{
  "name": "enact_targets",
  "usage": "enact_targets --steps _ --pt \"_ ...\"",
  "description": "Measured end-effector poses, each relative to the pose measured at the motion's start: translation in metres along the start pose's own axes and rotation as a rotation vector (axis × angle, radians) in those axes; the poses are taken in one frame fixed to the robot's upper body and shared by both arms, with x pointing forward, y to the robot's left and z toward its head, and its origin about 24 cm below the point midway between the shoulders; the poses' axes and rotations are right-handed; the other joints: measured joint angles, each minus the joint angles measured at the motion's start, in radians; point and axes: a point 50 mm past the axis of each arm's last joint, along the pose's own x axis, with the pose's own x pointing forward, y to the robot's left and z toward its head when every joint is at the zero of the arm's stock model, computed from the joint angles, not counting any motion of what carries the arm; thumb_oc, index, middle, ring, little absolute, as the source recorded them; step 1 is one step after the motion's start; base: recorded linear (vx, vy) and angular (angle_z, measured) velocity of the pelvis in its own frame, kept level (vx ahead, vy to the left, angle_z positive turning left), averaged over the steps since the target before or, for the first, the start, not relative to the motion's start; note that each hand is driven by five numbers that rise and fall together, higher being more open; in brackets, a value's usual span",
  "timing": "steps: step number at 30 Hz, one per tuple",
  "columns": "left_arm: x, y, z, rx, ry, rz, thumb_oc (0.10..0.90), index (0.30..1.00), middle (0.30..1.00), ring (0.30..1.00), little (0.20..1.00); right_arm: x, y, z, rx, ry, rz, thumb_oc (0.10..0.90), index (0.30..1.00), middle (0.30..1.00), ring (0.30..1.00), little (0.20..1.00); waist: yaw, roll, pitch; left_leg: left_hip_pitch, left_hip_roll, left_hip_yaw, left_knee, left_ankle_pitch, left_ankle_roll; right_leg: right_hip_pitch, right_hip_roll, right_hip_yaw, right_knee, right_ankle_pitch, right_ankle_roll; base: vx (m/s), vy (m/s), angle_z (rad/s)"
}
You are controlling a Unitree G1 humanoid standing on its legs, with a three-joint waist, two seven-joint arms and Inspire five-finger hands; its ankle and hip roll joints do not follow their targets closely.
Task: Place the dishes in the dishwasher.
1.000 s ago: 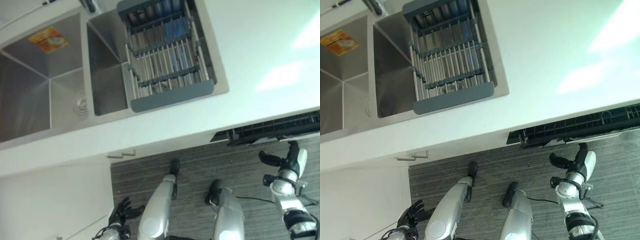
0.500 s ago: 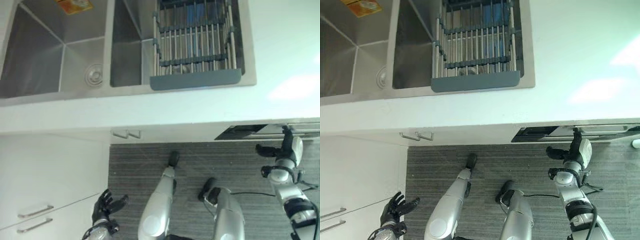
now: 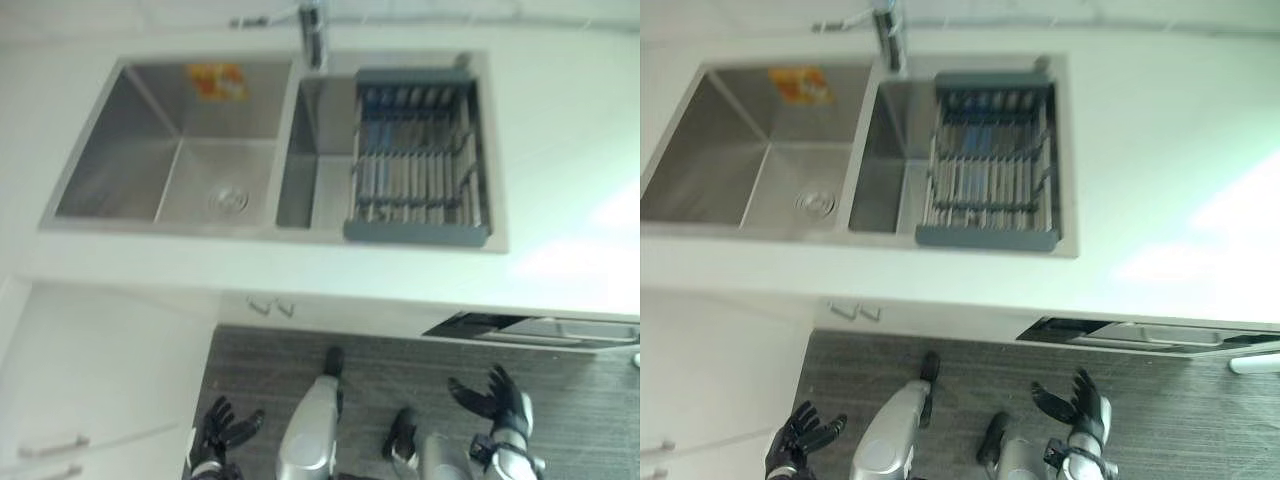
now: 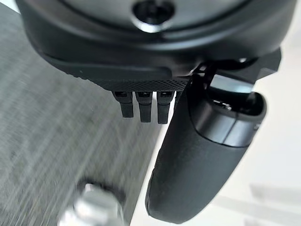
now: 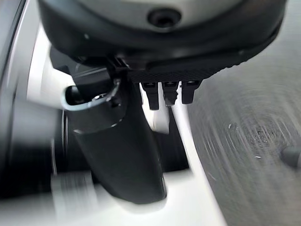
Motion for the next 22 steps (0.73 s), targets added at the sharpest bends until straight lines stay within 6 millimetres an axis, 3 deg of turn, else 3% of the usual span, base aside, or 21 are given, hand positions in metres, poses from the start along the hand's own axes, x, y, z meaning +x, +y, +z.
enact_targets --steps 1,5,7,13,22 --pt "0.006 -0.008 0.004 0.008 0.013 -0.037 0.800 0.900 0.900 0.900 0.900 0.005 0.001 0.000 -0.016 0.007 0.010 0.800 0.900 0.900 0.900 0.900 -0.016 -0.030 -0.033 0.027 -0.007 0.024 -0.002 -0.015 0.010 0.013 -0.010 0.025 -0.009 0.000 0.012 0.01 0.033 -0.52" --pt "0.013 -0.022 0.005 0.031 0.063 -0.123 0.800 0.900 0.900 0.900 0.900 -0.001 0.009 -0.015 -0.072 0.061 0.088 0.800 0.900 0.900 0.900 0.900 -0.035 -0.070 -0.135 0.052 -0.003 0.074 0.001 -0.046 0.010 0.007 -0.018 0.076 -0.015 -0.001 0.019 -0.03 0.034 -0.42" --pt "0.011 -0.018 -0.008 0.036 0.153 -0.118 0.800 0.900 0.900 0.900 0.900 -0.005 0.008 -0.027 -0.097 0.106 0.103 0.800 0.900 0.900 0.900 0.900 -0.047 -0.067 -0.181 0.054 0.006 0.108 0.002 -0.056 0.013 -0.009 -0.017 0.105 -0.018 0.006 0.016 -0.06 0.039 -0.46" --pt "0.001 -0.009 -0.039 0.006 0.347 -0.118 0.800 0.900 0.900 0.900 0.900 -0.012 -0.012 -0.053 -0.188 0.234 0.095 0.800 0.900 0.900 0.900 0.900 -0.091 -0.034 -0.222 0.063 0.012 0.165 -0.012 -0.069 0.018 -0.043 -0.019 0.164 -0.019 0.028 0.017 -0.04 0.020 -0.33" --pt "-0.003 -0.008 -0.047 -0.021 0.434 -0.133 0.800 0.900 0.900 0.900 0.900 -0.014 -0.010 -0.057 -0.247 0.255 0.160 0.800 0.900 0.900 0.900 0.900 -0.092 -0.028 -0.281 0.067 0.012 0.188 -0.033 -0.065 0.019 -0.073 -0.023 0.189 -0.010 0.033 0.024 0.00 0.007 -0.12"
